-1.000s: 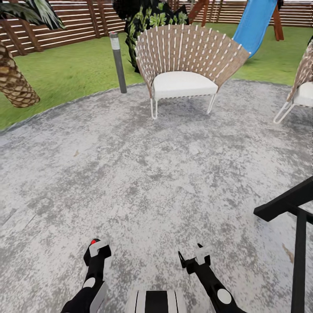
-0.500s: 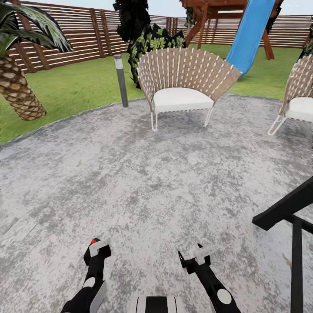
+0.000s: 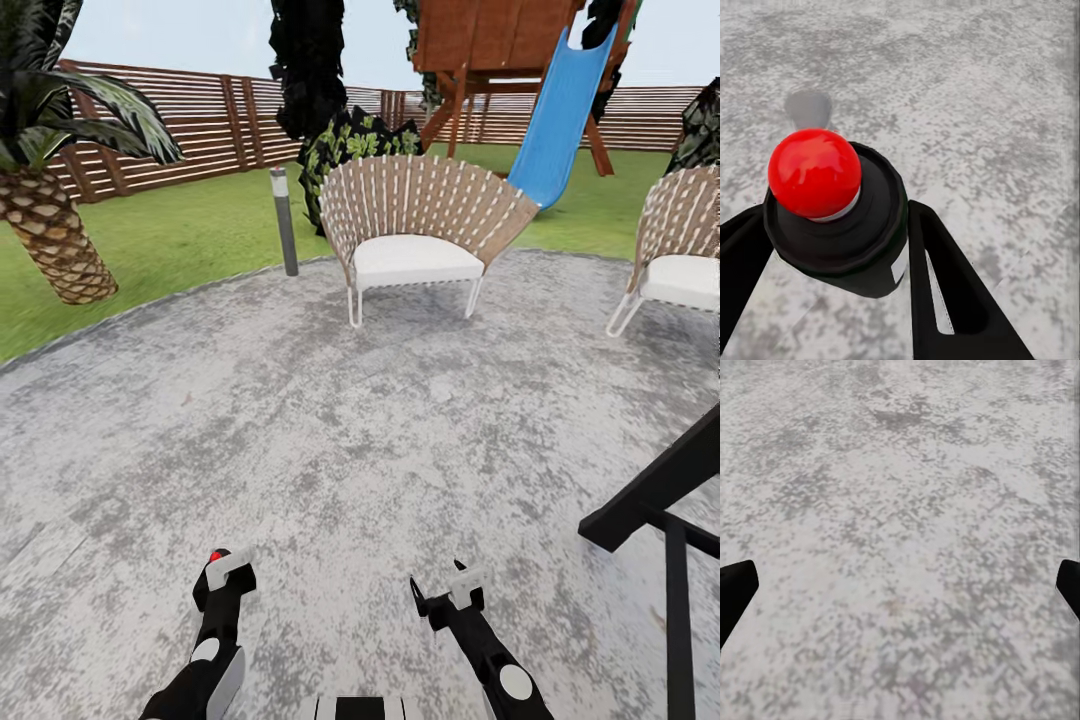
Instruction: In the garden, pick up the pesticide atomizer on the floor and spray pesticide onto both trees until each tree trunk is fully covered.
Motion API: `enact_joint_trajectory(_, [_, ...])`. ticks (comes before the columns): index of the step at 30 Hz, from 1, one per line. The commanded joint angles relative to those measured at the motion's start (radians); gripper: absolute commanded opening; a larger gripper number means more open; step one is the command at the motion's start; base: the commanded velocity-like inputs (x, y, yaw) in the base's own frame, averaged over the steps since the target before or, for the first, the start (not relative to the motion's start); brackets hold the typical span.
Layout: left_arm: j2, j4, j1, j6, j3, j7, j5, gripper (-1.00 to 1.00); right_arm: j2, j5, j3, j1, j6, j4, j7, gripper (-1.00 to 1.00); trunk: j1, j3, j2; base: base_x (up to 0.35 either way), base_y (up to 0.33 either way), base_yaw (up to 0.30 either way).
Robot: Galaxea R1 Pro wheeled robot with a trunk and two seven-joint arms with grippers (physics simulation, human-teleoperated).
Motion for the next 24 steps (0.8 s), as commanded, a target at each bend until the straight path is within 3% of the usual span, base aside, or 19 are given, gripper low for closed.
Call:
enact_joint_trajectory(1, [0.0, 0.001, 0.0, -0.004, 0.001, -0.003, 0.009, -1.0, 0.002, 0.007, -0.007, -0.001, -0.004, 0.0, 0.009, 1.0, -0.001, 0.005, 0.0, 0.0, 0.0, 0.0])
enact_joint_trajectory(24, [0.0, 0.001, 0.0, -0.005, 0.001, -0.003, 0.009, -1.0, 0.002, 0.007, -0.006, -0.001, -0.004, 0.006, 0.009, 1.0, -0.011, 0.129, 0.005, 0.0, 0.0, 0.0])
